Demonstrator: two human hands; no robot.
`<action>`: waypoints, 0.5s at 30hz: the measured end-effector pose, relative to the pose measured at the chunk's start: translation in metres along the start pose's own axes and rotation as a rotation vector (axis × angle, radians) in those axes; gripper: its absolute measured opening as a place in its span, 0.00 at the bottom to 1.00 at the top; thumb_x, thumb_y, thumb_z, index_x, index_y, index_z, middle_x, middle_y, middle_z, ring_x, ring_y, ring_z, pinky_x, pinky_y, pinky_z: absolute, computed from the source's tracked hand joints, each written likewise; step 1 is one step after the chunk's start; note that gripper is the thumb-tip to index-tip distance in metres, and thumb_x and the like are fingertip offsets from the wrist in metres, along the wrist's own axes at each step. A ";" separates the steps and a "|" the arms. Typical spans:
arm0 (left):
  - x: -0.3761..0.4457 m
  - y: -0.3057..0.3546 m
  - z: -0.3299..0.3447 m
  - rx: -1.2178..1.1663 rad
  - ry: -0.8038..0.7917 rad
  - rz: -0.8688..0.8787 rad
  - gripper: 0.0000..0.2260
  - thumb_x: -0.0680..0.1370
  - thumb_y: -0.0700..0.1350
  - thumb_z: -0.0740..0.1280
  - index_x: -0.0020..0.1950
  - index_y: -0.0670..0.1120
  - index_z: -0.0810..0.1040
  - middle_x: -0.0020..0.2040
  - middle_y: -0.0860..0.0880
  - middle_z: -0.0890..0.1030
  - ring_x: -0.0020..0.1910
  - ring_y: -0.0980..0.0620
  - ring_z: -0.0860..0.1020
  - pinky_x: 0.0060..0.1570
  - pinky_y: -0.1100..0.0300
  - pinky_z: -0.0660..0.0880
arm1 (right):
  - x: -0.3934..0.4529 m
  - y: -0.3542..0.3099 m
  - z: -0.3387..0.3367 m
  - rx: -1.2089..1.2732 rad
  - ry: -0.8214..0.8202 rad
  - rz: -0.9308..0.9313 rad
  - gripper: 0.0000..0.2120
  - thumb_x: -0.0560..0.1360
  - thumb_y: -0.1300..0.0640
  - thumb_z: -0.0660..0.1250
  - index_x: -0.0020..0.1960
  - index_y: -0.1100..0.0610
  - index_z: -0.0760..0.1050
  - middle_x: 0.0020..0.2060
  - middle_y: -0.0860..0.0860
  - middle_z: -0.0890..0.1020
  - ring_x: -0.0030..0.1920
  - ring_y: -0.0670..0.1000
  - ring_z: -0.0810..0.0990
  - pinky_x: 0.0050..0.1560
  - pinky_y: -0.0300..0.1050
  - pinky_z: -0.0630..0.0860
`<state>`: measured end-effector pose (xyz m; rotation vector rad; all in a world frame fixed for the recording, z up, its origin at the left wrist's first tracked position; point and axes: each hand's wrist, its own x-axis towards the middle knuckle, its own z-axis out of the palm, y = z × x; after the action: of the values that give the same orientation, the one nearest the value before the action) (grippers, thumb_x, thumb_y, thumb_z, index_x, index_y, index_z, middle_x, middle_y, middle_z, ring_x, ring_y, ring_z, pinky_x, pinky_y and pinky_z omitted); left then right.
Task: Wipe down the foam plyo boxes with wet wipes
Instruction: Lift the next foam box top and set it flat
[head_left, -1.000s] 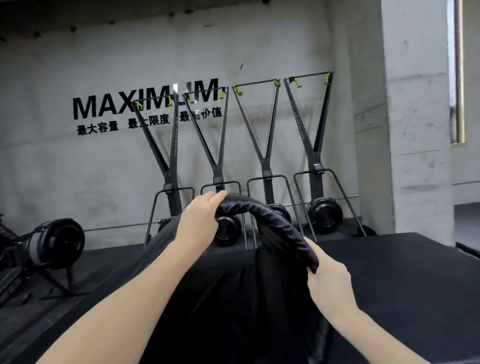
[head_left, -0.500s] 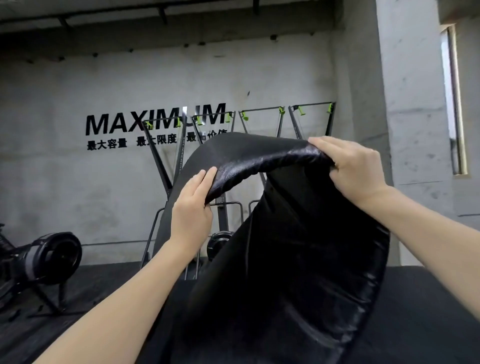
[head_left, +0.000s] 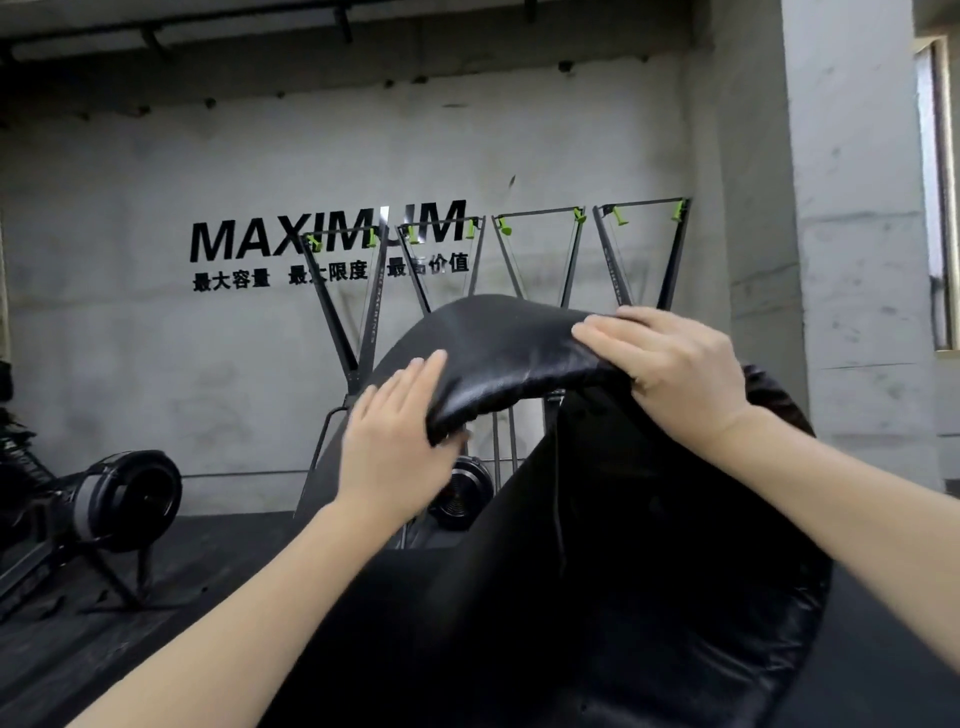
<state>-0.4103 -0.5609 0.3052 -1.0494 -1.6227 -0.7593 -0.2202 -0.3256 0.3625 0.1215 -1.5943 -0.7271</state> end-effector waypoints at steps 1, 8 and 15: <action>0.003 0.016 0.002 0.007 -0.022 0.036 0.37 0.70 0.52 0.78 0.76 0.50 0.69 0.71 0.49 0.77 0.71 0.47 0.73 0.69 0.45 0.71 | -0.004 -0.009 0.003 0.009 -0.007 -0.015 0.25 0.73 0.70 0.59 0.62 0.52 0.81 0.58 0.46 0.84 0.55 0.55 0.83 0.51 0.48 0.81; 0.046 0.090 0.021 0.184 -0.275 0.117 0.28 0.75 0.51 0.69 0.74 0.50 0.67 0.65 0.52 0.77 0.62 0.46 0.76 0.56 0.51 0.73 | -0.020 -0.038 0.009 0.029 -0.054 -0.008 0.25 0.79 0.68 0.49 0.61 0.57 0.82 0.57 0.48 0.84 0.54 0.57 0.83 0.52 0.51 0.81; 0.055 0.104 0.044 0.255 -0.344 0.083 0.25 0.77 0.37 0.65 0.72 0.52 0.67 0.55 0.50 0.79 0.52 0.44 0.79 0.42 0.55 0.67 | -0.041 -0.034 -0.020 0.067 -0.235 0.181 0.27 0.68 0.71 0.65 0.66 0.58 0.78 0.60 0.50 0.83 0.58 0.54 0.82 0.51 0.45 0.77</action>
<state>-0.3394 -0.4643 0.3436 -1.0946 -1.8946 -0.3146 -0.2062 -0.3403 0.3090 -0.0617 -1.8277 -0.5622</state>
